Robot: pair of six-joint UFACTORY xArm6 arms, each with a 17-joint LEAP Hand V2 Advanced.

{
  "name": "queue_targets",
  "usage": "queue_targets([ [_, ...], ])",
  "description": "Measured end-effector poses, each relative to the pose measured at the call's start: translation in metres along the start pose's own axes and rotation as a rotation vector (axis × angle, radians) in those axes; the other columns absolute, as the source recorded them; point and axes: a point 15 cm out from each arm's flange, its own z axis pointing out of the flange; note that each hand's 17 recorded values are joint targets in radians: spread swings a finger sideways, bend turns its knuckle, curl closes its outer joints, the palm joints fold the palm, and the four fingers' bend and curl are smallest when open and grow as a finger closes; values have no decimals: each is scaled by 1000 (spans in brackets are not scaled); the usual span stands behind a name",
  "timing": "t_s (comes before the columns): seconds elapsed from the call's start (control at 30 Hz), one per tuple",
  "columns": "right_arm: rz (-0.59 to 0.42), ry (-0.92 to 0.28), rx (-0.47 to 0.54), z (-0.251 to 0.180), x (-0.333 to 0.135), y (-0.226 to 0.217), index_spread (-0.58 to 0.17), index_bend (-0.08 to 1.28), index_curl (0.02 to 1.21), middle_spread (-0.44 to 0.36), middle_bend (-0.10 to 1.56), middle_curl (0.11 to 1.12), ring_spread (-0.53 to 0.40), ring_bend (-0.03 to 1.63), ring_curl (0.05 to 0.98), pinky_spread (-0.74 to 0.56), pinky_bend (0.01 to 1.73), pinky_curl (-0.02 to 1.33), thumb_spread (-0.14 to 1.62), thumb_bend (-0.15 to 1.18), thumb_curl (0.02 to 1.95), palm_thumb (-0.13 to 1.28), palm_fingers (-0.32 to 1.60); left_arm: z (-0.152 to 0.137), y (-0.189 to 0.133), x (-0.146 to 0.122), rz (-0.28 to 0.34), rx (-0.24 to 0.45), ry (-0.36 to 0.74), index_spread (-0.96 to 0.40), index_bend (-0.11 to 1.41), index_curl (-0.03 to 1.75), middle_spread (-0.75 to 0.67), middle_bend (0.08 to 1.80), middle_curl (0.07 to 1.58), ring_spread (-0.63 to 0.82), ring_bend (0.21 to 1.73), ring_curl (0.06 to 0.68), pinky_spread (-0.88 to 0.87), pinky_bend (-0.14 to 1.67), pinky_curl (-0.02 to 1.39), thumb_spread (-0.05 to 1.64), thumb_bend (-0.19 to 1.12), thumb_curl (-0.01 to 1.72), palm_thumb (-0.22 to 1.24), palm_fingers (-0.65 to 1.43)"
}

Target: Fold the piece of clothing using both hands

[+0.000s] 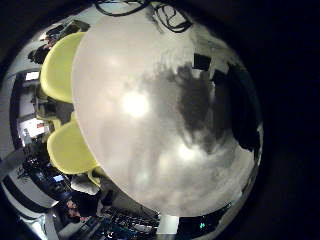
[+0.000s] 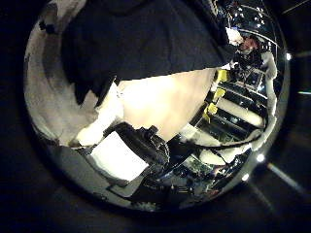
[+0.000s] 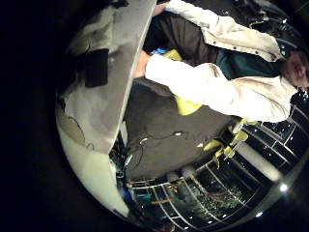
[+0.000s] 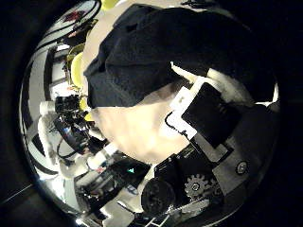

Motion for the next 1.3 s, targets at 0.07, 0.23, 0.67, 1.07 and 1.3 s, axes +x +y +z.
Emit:
queue_targets([
  [0.07,-23,-9,39,-16,-19,-5,-308,1019,854,-142,1297,790,-217,1413,668,-195,1238,943,1123,39,626,1015,1039,2,-1,1,1,-2,4,-61,179,437,49,200,432,-27,763,297,-73,458,572,1145,-18,395,575,248],
  [0.23,-115,-19,119,-53,-77,-17,-306,1023,863,-142,1302,798,-221,1412,687,-188,1219,991,1131,16,643,1024,1031,1,-2,-3,-2,-2,4,-61,172,427,43,198,427,-41,768,296,-82,469,570,1146,-19,393,576,265],
  [0.67,-556,48,273,-90,-344,-43,-311,1026,881,-151,1310,814,-229,1403,729,-187,1177,1100,1153,-8,672,1032,1023,-57,49,-51,-28,29,67,-108,202,434,-14,203,423,-115,781,294,-158,481,566,1146,-19,389,577,365],
  [1.07,-743,62,343,10,-509,-87,-314,896,844,-146,1231,777,-219,1356,712,-222,1092,1080,1138,-43,665,911,1044,-101,135,-104,-118,105,110,-211,291,527,-132,248,473,-226,770,300,-254,441,562,1156,-6,405,641,475],
  [1.3,-700,62,316,22,-480,-101,-400,320,659,-206,771,614,-223,1231,627,-260,1014,954,1121,-35,611,746,121,-107,157,-123,-151,120,101,-231,293,569,-155,249,499,-243,777,308,-285,453,572,1172,-10,426,685,470],
])
